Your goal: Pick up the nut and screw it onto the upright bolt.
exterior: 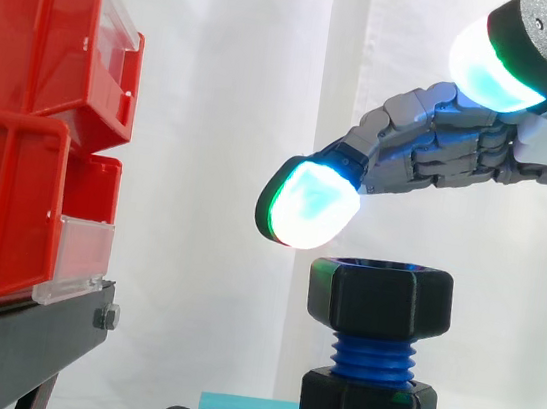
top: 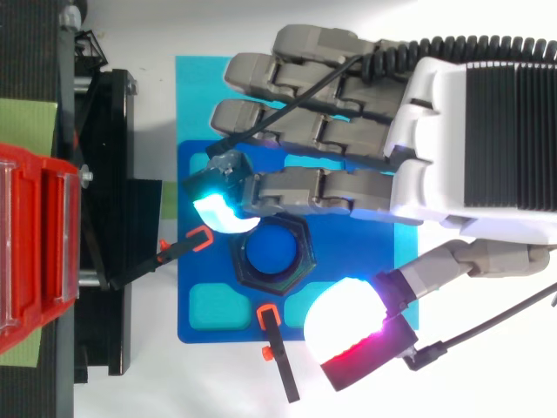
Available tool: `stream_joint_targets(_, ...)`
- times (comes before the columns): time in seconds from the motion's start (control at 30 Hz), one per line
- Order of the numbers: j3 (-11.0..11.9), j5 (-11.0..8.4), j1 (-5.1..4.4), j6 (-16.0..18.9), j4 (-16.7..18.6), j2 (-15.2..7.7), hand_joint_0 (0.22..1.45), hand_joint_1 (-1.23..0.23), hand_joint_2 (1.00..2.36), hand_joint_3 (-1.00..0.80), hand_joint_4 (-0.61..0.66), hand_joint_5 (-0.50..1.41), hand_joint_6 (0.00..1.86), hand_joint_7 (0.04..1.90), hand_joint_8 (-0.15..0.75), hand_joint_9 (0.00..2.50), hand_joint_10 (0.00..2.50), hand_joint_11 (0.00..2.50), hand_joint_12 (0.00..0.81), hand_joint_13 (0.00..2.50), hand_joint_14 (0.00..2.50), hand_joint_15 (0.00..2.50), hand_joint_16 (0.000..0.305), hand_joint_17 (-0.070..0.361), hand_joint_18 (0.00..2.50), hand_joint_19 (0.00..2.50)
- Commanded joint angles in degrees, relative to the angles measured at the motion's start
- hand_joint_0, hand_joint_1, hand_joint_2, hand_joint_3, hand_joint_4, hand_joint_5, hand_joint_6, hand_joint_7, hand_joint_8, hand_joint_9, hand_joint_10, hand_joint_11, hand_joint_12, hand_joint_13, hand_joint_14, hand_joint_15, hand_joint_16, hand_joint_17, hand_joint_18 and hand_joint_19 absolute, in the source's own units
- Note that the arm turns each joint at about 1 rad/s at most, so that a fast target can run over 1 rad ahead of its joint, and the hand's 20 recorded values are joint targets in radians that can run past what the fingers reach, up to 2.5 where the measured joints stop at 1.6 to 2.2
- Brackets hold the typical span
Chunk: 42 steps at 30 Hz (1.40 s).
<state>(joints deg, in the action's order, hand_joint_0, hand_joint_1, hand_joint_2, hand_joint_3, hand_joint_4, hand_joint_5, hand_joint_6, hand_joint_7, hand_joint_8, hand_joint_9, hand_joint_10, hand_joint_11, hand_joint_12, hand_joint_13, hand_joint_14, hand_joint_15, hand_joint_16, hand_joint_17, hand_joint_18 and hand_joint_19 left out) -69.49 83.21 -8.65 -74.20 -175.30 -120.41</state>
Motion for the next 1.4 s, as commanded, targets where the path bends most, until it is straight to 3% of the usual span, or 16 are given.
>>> stream_joint_targets(0.0,0.0,0.11,0.13,0.0,0.0,0.0,0.45,0.04,1.00,-0.50,0.11,-0.19,0.50,0.55,0.152,0.00,0.00,0.00,0.326,0.00,0.00,0.00,0.049,0.110,0.00,0.00)
stream_joint_targets(0.73,-0.1,0.20,0.83,0.0,-1.2,0.0,0.49,-0.11,1.00,-0.50,0.23,-0.07,0.50,0.75,0.192,0.37,0.00,0.00,0.313,0.01,0.00,0.00,0.043,0.096,0.00,0.00)
stream_joint_targets(1.03,-0.1,0.20,1.01,-0.1,-1.5,0.0,0.50,-0.20,1.00,-0.50,0.23,-0.01,0.50,0.90,0.187,0.62,0.00,0.00,0.291,0.21,0.00,0.00,0.038,0.086,0.00,0.00)
stream_joint_targets(1.23,-0.1,0.20,1.36,-0.1,-2.2,0.0,0.51,-0.23,1.00,-0.50,0.14,0.06,0.50,1.11,0.149,0.88,0.00,0.00,0.249,0.38,0.00,0.00,0.031,0.071,0.00,0.00)
stream_joint_targets(1.37,0.0,0.29,1.36,-0.1,-2.2,0.1,0.51,-0.23,1.00,-0.50,0.10,0.09,0.50,1.19,0.122,1.08,0.00,0.00,0.224,0.57,0.00,0.00,0.025,0.056,0.22,0.00)
